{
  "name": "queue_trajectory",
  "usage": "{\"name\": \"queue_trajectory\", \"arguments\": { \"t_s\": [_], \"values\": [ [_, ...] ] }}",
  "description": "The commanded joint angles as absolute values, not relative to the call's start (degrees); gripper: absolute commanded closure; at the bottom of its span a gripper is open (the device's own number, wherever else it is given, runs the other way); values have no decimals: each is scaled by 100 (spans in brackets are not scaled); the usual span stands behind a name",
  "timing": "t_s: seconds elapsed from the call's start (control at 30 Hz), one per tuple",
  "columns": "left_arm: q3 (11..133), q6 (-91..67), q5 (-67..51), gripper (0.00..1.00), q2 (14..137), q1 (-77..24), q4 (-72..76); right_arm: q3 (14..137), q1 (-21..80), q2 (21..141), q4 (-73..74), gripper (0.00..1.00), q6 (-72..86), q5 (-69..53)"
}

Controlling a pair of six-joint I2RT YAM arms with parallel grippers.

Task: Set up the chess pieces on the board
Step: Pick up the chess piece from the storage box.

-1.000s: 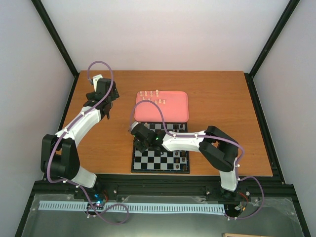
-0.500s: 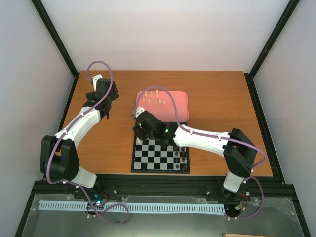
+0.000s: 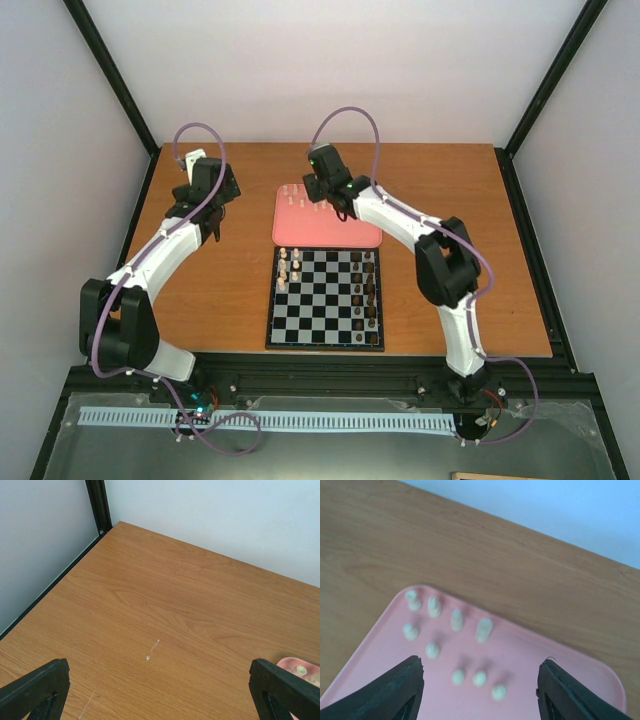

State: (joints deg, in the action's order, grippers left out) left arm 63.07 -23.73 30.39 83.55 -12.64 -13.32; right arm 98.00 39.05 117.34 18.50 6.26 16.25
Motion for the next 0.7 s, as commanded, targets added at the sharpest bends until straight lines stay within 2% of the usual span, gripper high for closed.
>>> {"name": "queue_trajectory", "arguments": {
  "t_s": [0.0,0.17,0.3,0.67],
  "values": [
    [6430,-2286,3011,0,8330,-1292,-1253,10915,3592,12698,2301,38,349,1236],
    [6489,-2260,3087,0,8447,-1292,-1257,12216,3417,13627,2717,39,230,1271],
    [6546,-2243,3097,0,8556,-1292,-1265,12696,3249,13965,2787,41,279,818],
    [6583,-2237,3177,0,8627,-1309,-1283,12578,3173,14022,2880,43,372,926]
  ]
}}
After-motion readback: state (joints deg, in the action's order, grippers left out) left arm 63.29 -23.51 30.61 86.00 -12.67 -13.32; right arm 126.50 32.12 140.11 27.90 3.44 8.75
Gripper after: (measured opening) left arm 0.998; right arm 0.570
